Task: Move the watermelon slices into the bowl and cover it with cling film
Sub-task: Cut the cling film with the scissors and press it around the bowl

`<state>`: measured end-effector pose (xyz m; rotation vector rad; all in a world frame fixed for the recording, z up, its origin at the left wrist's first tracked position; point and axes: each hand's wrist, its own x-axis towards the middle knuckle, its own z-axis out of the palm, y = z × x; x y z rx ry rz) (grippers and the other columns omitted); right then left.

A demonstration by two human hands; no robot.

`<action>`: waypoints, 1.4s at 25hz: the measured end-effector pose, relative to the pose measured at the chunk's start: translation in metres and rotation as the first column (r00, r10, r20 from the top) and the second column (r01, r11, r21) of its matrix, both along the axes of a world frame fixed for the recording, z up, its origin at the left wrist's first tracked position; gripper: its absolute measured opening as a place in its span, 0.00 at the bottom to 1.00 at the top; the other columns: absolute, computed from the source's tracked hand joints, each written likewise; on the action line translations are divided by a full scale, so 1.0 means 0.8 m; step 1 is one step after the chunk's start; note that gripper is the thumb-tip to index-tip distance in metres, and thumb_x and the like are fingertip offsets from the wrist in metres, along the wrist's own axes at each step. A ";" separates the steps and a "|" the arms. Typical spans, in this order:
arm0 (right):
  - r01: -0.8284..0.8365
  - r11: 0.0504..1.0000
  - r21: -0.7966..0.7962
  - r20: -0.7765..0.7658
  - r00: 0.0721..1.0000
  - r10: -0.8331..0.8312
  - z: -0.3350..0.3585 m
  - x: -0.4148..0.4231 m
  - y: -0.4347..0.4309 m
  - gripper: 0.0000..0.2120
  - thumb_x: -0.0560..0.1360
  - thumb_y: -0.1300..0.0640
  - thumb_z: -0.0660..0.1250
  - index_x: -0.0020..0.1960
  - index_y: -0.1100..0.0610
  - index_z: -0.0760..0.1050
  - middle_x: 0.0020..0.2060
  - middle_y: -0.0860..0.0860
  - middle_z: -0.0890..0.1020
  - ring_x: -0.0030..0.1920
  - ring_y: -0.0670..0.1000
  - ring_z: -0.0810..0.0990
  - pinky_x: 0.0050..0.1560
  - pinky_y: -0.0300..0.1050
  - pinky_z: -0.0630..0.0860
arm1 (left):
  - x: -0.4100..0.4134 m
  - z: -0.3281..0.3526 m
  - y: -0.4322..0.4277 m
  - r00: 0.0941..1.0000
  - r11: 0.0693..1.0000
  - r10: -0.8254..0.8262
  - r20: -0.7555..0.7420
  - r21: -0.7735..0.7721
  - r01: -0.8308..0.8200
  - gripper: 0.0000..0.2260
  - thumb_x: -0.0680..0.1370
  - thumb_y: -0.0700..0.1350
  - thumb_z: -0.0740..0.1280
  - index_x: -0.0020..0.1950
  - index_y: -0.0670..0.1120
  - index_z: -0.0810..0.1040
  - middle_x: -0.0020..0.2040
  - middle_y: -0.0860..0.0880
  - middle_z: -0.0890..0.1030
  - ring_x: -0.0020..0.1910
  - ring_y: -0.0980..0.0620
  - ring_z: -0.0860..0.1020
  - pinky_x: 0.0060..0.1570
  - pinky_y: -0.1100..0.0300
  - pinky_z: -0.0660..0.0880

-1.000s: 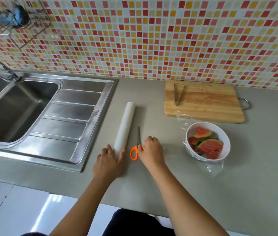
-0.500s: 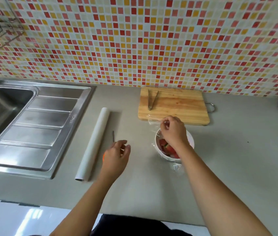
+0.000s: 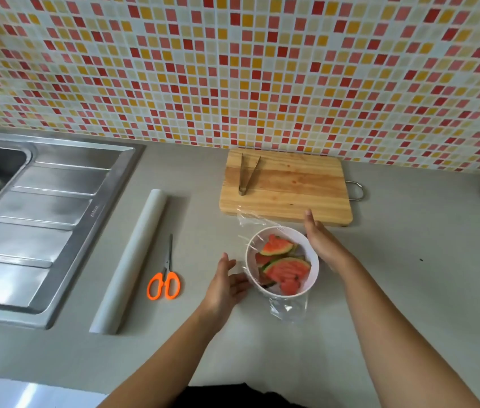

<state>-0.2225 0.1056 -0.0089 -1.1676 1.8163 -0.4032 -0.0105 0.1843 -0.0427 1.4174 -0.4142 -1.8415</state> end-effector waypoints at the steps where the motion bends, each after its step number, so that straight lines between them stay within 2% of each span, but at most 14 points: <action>1: 0.035 0.999 0.032 0.046 0.998 -0.036 -0.002 -0.004 0.004 0.54 0.60 0.19 0.39 0.75 0.52 0.54 0.74 0.53 0.62 0.71 0.58 0.63 0.64 0.55 0.64 | 0.003 -0.004 -0.007 1.000 1.000 0.013 -0.017 0.003 -0.013 0.23 0.80 0.62 0.51 0.66 0.48 0.66 0.52 0.39 0.80 0.50 0.45 0.79 0.51 0.53 0.74; 4: 0.140 0.974 0.178 0.215 0.961 -0.177 -0.020 -0.014 0.024 0.62 0.48 0.15 0.43 0.74 0.49 0.55 0.72 0.52 0.66 0.70 0.58 0.67 0.66 0.62 0.66 | 0.006 -0.005 -0.030 0.999 0.999 0.011 -0.050 -0.037 -0.013 0.24 0.80 0.61 0.50 0.69 0.47 0.64 0.53 0.40 0.79 0.54 0.44 0.79 0.54 0.51 0.74; 7: 0.191 0.932 0.309 0.349 0.888 -0.298 -0.044 -0.020 0.064 0.59 0.45 0.15 0.48 0.65 0.50 0.68 0.48 0.54 0.85 0.49 0.54 0.84 0.48 0.51 0.81 | 0.007 -0.002 -0.046 0.999 0.994 -0.029 0.035 -0.104 0.033 0.25 0.81 0.58 0.49 0.69 0.43 0.66 0.55 0.42 0.79 0.55 0.45 0.78 0.56 0.51 0.73; 8: 0.203 0.925 0.322 0.347 0.883 -0.315 -0.050 -0.022 0.073 0.58 0.45 0.15 0.48 0.63 0.51 0.70 0.45 0.54 0.86 0.47 0.53 0.85 0.44 0.49 0.81 | 0.009 -0.003 -0.049 0.993 0.990 -0.051 0.105 -0.124 0.064 0.25 0.82 0.58 0.49 0.68 0.42 0.69 0.54 0.42 0.80 0.54 0.46 0.79 0.55 0.52 0.73; 11: 0.246 0.948 0.203 0.194 0.939 -0.285 -0.062 -0.028 0.068 0.58 0.50 0.15 0.41 0.63 0.52 0.71 0.57 0.58 0.81 0.57 0.58 0.79 0.60 0.56 0.74 | 0.017 0.001 -0.054 0.910 0.958 -0.197 0.365 -0.123 0.257 0.26 0.82 0.57 0.48 0.63 0.41 0.75 0.53 0.42 0.82 0.53 0.46 0.80 0.57 0.52 0.75; 12: 0.263 0.956 0.132 0.180 0.942 -0.284 -0.059 -0.027 0.060 0.57 0.52 0.15 0.40 0.60 0.53 0.74 0.56 0.59 0.81 0.56 0.58 0.79 0.61 0.56 0.73 | 0.019 0.004 -0.055 0.875 0.935 -0.272 0.400 -0.105 0.339 0.26 0.82 0.57 0.47 0.61 0.42 0.78 0.52 0.42 0.83 0.52 0.46 0.81 0.58 0.51 0.75; 15: 0.251 0.965 0.081 0.229 0.937 -0.263 -0.045 -0.019 0.032 0.47 0.52 0.15 0.42 0.35 0.56 0.74 0.31 0.53 0.81 0.36 0.55 0.78 0.43 0.48 0.72 | 0.016 0.017 -0.060 0.769 0.853 -0.467 0.436 -0.007 0.521 0.29 0.82 0.59 0.46 0.53 0.43 0.82 0.47 0.43 0.84 0.49 0.46 0.81 0.51 0.55 0.78; 16: 0.228 0.968 0.105 0.251 0.936 -0.248 -0.042 -0.018 0.023 0.44 0.52 0.15 0.44 0.33 0.54 0.73 0.29 0.51 0.78 0.33 0.54 0.76 0.40 0.46 0.69 | 0.015 0.020 -0.063 0.746 0.842 -0.494 0.447 0.034 0.538 0.30 0.82 0.59 0.46 0.52 0.42 0.82 0.45 0.43 0.83 0.46 0.46 0.81 0.48 0.57 0.78; 20: 0.145 0.963 0.227 0.334 0.917 -0.217 -0.037 -0.022 0.003 0.34 0.68 0.26 0.53 0.41 0.52 0.83 0.33 0.50 0.84 0.36 0.51 0.81 0.38 0.44 0.73 | 0.014 0.018 -0.065 0.768 0.873 -0.460 0.446 0.067 0.483 0.27 0.82 0.56 0.51 0.43 0.38 0.80 0.36 0.43 0.77 0.38 0.46 0.75 0.42 0.57 0.74; 22: 0.141 0.969 0.200 0.361 0.909 -0.207 -0.034 -0.021 0.002 0.26 0.73 0.34 0.58 0.37 0.53 0.83 0.27 0.46 0.81 0.30 0.47 0.78 0.35 0.42 0.70 | 0.018 0.012 -0.063 0.808 0.899 -0.393 0.439 -0.003 0.438 0.19 0.81 0.51 0.57 0.37 0.40 0.75 0.32 0.44 0.70 0.35 0.46 0.67 0.41 0.54 0.67; 25: 0.182 0.977 0.108 0.402 0.891 -0.210 -0.036 -0.017 0.003 0.17 0.77 0.45 0.60 0.36 0.54 0.78 0.29 0.48 0.80 0.31 0.48 0.76 0.34 0.42 0.70 | 0.016 0.006 -0.059 0.863 0.933 -0.292 0.412 -0.075 0.352 0.12 0.81 0.45 0.58 0.41 0.40 0.72 0.33 0.44 0.68 0.34 0.48 0.65 0.38 0.55 0.65; 28: 0.234 0.971 0.056 0.477 0.848 -0.232 -0.040 -0.016 0.006 0.14 0.79 0.54 0.58 0.36 0.55 0.73 0.30 0.49 0.75 0.29 0.47 0.74 0.32 0.40 0.68 | 0.014 0.001 -0.055 0.955 0.993 -0.010 0.296 -0.112 0.045 0.12 0.82 0.44 0.54 0.40 0.42 0.69 0.35 0.44 0.77 0.31 0.50 0.73 0.35 0.57 0.68; 32: 0.315 0.944 0.093 0.532 0.786 -0.315 -0.045 -0.018 0.010 0.16 0.79 0.54 0.56 0.36 0.56 0.74 0.28 0.49 0.75 0.25 0.45 0.74 0.32 0.42 0.69 | 0.025 -0.003 -0.046 0.951 0.966 0.257 0.170 -0.067 -0.249 0.12 0.79 0.45 0.56 0.36 0.44 0.69 0.32 0.43 0.77 0.26 0.51 0.70 0.26 0.61 0.66; 35: 0.284 0.950 0.129 0.480 0.820 -0.311 -0.046 -0.019 0.006 0.21 0.78 0.47 0.55 0.35 0.54 0.79 0.27 0.48 0.80 0.31 0.50 0.77 0.38 0.45 0.70 | 0.035 0.000 -0.049 0.974 1.000 0.004 0.225 -0.002 -0.004 0.17 0.76 0.56 0.59 0.38 0.44 0.74 0.30 0.46 0.78 0.25 0.52 0.72 0.26 0.61 0.69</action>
